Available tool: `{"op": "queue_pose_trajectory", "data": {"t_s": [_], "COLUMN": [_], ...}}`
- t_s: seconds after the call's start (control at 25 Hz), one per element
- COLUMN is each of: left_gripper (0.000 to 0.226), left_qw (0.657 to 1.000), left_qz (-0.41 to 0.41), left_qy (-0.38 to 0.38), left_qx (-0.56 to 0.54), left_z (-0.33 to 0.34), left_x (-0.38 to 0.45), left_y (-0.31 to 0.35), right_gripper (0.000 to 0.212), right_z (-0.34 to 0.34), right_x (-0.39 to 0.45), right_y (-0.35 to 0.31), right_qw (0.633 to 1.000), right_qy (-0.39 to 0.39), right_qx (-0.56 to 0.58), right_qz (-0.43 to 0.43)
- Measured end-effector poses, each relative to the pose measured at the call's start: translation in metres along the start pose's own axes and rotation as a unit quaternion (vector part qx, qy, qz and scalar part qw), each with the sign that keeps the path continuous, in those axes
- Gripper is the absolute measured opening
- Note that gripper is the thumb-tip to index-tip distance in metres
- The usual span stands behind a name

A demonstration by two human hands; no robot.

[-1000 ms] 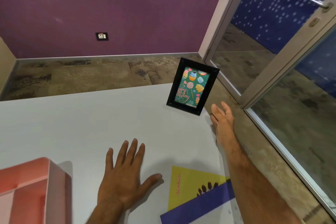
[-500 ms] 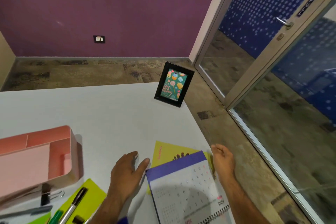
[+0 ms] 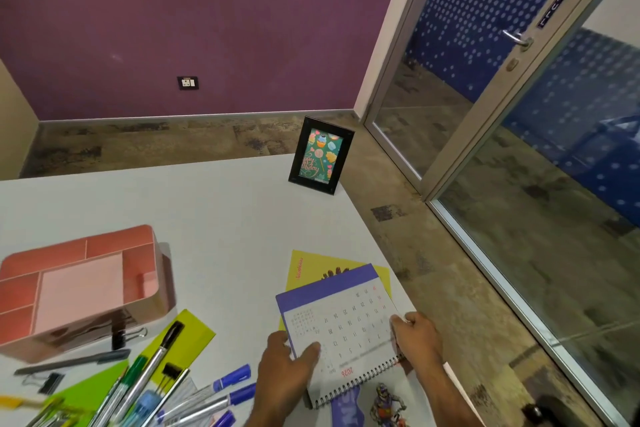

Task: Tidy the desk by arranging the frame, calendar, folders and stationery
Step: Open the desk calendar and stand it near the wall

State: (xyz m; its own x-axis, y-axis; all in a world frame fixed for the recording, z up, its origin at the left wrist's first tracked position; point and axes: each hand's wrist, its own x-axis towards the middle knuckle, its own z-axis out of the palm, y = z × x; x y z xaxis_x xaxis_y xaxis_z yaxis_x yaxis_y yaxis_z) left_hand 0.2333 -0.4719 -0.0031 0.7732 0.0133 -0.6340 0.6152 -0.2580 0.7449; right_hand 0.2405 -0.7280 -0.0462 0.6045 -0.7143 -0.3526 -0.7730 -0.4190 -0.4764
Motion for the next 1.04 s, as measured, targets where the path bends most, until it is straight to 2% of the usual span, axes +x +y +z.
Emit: {"op": "queue_pose_trajectory", "data": {"t_s": [0.12, 0.2, 0.32, 0.4, 0.48, 0.6, 0.64, 0.76, 0.88, 1.04], "left_gripper": [0.063, 0.055, 0.025, 0.019, 0.027, 0.041, 0.045, 0.053, 0.063, 0.095], "left_qw": [0.997, 0.996, 0.998, 0.999, 0.997, 0.993, 0.987, 0.943, 0.879, 0.895], "left_qz": [-0.042, -0.054, -0.033, -0.025, -0.041, -0.093, -0.115, -0.168, -0.159, -0.157], "left_qy": [-0.002, 0.007, 0.0, -0.007, -0.014, -0.041, -0.057, -0.106, -0.161, -0.08], "left_qx": [-0.058, -0.071, -0.045, -0.041, -0.059, -0.06, -0.095, -0.269, -0.42, -0.41], "left_z": [0.006, 0.004, 0.0, -0.004, -0.009, -0.018, -0.022, -0.046, -0.076, -0.125], "left_x": [-0.013, -0.014, -0.009, -0.007, -0.006, -0.008, -0.009, -0.018, -0.027, -0.03], "left_y": [0.009, 0.012, 0.008, 0.005, 0.003, 0.008, 0.009, 0.005, -0.003, -0.019], "right_gripper": [0.059, 0.059, 0.032, 0.022, 0.024, 0.028, 0.03, 0.034, 0.044, 0.033], "right_z": [0.012, 0.027, -0.001, -0.032, -0.05, -0.071, -0.075, -0.085, -0.089, -0.083], "right_x": [0.027, 0.061, 0.027, -0.013, -0.027, -0.053, -0.064, -0.102, -0.138, -0.167], "right_y": [0.022, 0.049, 0.021, -0.02, -0.04, -0.07, -0.08, -0.109, -0.129, -0.142], "right_qw": [0.998, 0.993, 0.984, 0.968, 0.955, 0.939, 0.932, 0.903, 0.875, 0.851], "right_qy": [-0.049, -0.078, -0.093, -0.106, -0.11, -0.092, -0.09, -0.116, -0.153, -0.177], "right_qx": [0.03, 0.077, 0.151, 0.224, 0.275, 0.331, 0.349, 0.393, 0.416, 0.392], "right_qz": [0.033, 0.043, 0.026, 0.03, 0.025, -0.029, -0.048, -0.127, -0.195, -0.301]}}
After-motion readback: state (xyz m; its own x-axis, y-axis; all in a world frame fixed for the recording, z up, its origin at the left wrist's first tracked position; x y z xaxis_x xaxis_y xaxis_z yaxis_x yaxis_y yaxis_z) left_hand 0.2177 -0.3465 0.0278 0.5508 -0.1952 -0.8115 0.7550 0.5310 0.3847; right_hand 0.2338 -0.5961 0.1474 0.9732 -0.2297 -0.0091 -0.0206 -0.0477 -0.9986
